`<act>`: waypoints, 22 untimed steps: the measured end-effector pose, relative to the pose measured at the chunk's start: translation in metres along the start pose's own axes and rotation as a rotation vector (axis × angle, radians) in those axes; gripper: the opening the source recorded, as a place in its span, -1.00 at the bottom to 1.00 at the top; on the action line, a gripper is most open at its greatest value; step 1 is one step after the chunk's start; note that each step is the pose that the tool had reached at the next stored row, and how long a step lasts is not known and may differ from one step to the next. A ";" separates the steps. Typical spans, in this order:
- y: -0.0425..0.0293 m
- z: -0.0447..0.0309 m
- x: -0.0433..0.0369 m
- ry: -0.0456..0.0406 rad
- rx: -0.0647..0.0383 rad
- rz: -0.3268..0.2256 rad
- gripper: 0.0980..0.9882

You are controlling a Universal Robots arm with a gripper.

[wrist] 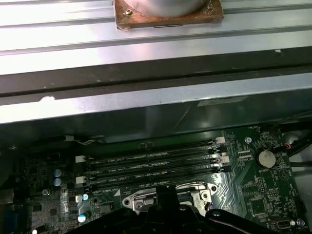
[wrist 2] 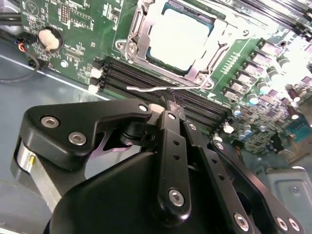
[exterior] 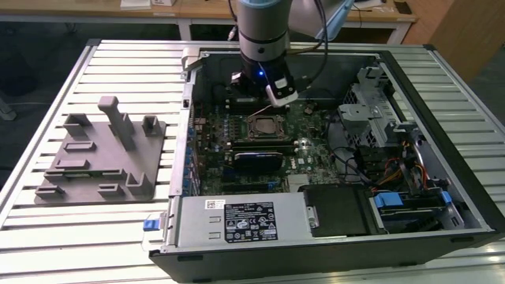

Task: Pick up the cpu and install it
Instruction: 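Install the first cpu locking lever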

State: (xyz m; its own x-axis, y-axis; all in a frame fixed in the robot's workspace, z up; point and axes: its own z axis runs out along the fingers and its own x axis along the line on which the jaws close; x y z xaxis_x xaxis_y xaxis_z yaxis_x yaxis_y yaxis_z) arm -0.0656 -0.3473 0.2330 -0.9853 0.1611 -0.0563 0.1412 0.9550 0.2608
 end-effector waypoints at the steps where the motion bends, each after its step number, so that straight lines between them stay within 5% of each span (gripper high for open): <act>1: -0.0004 0.0008 0.0000 -0.0038 0.000 0.003 -0.98; 14: -0.0039 0.0098 0.0003 -0.0635 -0.007 0.021 -0.98; 22: -0.0021 0.0143 0.0011 -0.0676 -0.006 0.021 -0.98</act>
State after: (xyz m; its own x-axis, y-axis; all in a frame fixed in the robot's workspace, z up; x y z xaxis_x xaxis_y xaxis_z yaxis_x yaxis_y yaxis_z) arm -0.0656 -0.3456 0.2186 -0.9735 0.1972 -0.1157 0.1606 0.9498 0.2684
